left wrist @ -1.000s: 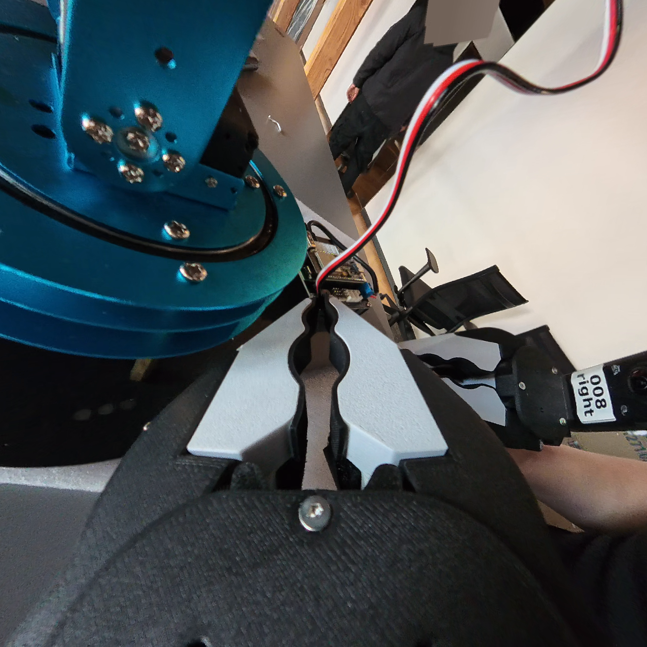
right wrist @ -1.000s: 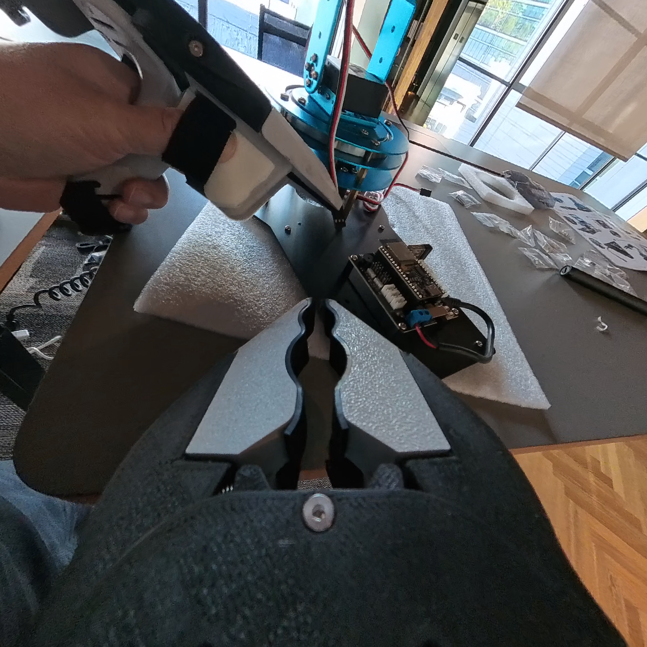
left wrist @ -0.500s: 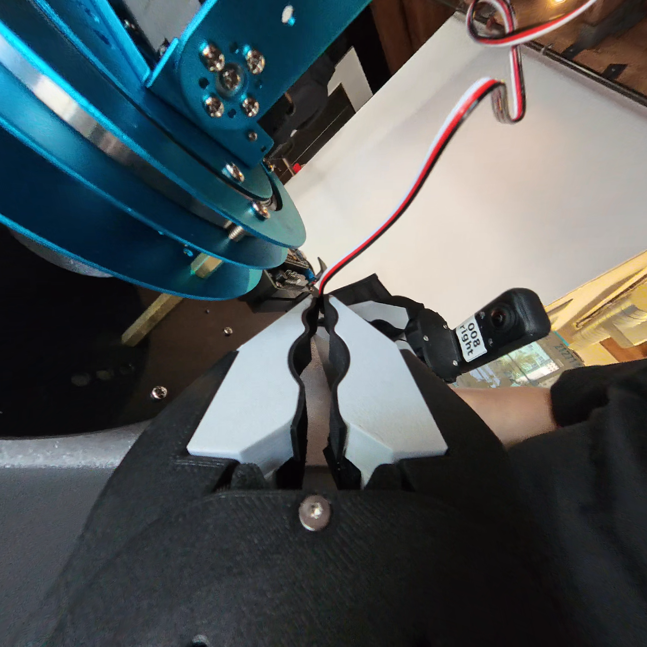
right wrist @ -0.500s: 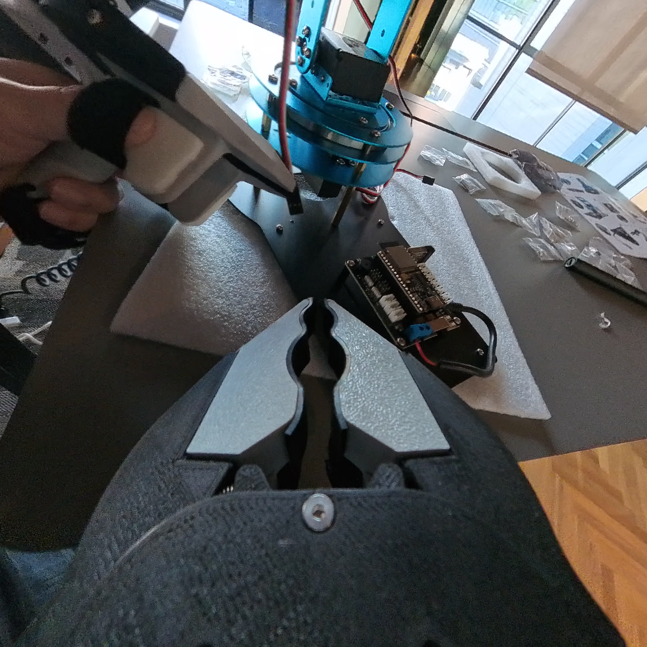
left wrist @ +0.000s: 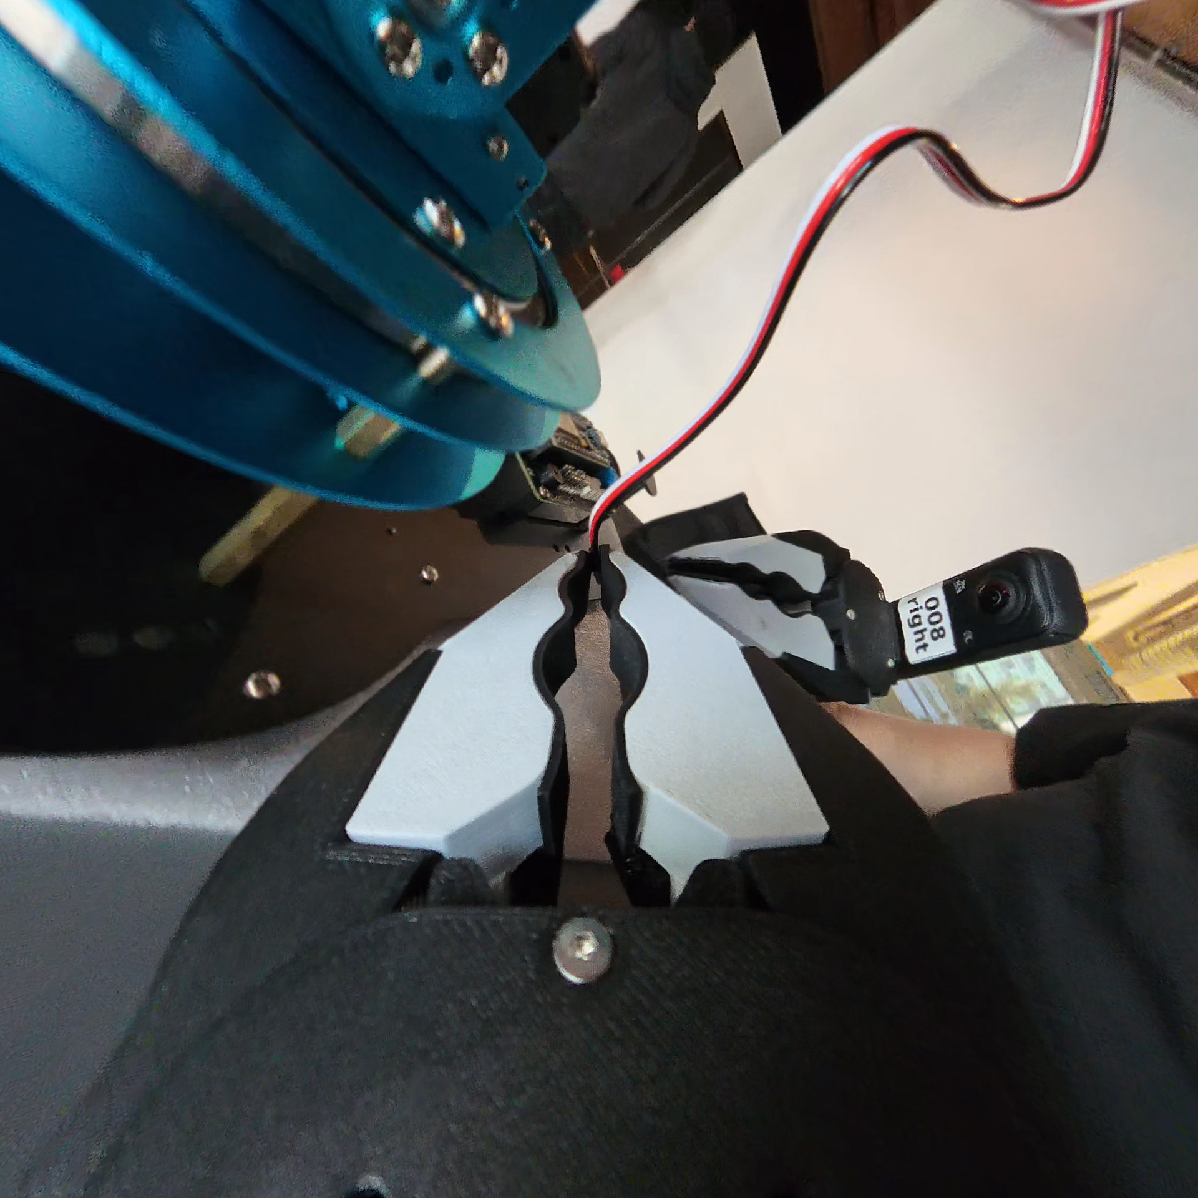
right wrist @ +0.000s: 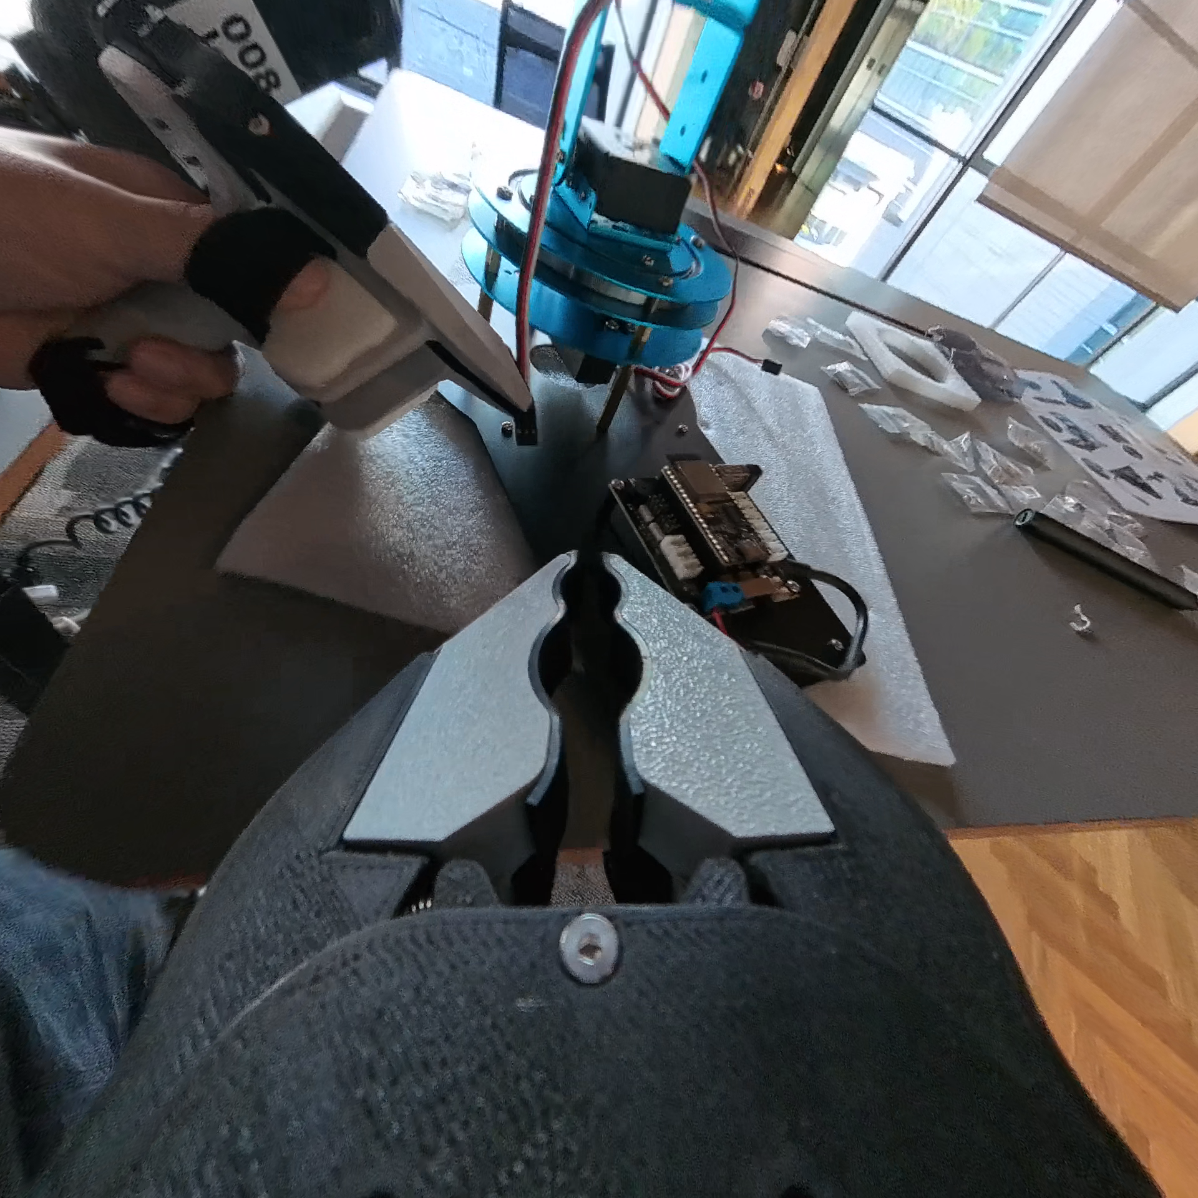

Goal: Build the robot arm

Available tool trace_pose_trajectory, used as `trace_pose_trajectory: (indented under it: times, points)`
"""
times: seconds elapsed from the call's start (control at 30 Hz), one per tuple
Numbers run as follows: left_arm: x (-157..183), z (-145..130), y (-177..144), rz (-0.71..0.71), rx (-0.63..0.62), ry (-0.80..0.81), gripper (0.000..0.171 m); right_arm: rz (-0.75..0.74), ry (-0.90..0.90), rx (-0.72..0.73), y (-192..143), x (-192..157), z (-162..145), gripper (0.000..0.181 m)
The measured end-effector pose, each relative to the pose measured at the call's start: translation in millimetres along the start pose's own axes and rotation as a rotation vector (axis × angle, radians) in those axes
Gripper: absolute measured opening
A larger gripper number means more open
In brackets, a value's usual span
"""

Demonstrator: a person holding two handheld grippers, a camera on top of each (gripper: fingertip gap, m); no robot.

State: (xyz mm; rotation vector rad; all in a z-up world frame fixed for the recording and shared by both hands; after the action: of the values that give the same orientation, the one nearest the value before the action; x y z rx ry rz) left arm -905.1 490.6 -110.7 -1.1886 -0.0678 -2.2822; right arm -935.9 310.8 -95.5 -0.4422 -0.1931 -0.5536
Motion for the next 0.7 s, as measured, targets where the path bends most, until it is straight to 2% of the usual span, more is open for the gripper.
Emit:
trace_pose_trajectory:
  times: [0.2,0.33,0.47,0.6,0.7]
  points:
    - [6,-8,0,0.163,0.114,0.036,0.003,0.126,0.050,0.219,-55,27,-12,0.005]
    - [9,-8,0,0.229,0.193,-0.044,0.016,0.198,0.030,0.286,-95,56,-15,0.006]
    - [10,-11,-1,0.325,0.269,-0.010,0.006,0.248,-0.039,0.317,-129,94,-19,0.006]
    - [15,-13,-2,0.343,0.335,-0.031,0.022,0.279,-0.072,0.346,-134,140,-28,0.006]
    - [17,-14,-1,0.396,0.354,-0.031,0.021,0.289,-0.075,0.355,-129,172,-40,0.006]
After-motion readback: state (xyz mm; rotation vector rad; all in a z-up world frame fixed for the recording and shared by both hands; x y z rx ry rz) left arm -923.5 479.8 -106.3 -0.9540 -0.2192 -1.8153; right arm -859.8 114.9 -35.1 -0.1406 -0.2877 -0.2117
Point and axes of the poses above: each gripper's, where its closed fingertips meet, y out along the fingers, z out of its top, x = y × z across the jaws, the point moved 8 cm from there along -y, back along the fingers, and after that the axes turned 8 degrees about z, right-handed, at the moved point
